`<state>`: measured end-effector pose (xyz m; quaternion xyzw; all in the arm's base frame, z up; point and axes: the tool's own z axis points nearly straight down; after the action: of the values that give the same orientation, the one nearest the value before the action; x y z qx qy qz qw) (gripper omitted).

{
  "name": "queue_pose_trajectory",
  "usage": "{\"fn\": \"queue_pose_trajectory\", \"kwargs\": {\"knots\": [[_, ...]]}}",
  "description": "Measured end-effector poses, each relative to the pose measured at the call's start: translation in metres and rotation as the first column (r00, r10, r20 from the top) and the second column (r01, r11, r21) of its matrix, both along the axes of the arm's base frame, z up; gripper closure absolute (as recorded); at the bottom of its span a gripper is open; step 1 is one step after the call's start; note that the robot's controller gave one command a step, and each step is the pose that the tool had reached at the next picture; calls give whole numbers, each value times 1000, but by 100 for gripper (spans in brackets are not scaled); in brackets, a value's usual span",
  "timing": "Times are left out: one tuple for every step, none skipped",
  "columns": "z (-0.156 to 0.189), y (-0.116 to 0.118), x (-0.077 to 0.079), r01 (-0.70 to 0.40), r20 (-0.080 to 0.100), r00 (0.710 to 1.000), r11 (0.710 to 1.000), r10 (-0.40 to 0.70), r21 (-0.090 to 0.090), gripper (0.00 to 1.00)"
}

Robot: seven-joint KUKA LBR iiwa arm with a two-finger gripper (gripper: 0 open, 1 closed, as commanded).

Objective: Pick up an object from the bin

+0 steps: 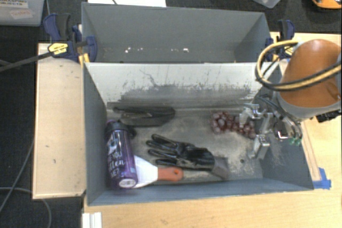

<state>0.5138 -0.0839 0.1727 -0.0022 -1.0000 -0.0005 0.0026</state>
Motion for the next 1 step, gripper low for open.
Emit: {"fn": "queue_pose_trajectory", "kwargs": {"knots": [[4,0,2,-5,8,1000,1000,5,-1,0]]}}
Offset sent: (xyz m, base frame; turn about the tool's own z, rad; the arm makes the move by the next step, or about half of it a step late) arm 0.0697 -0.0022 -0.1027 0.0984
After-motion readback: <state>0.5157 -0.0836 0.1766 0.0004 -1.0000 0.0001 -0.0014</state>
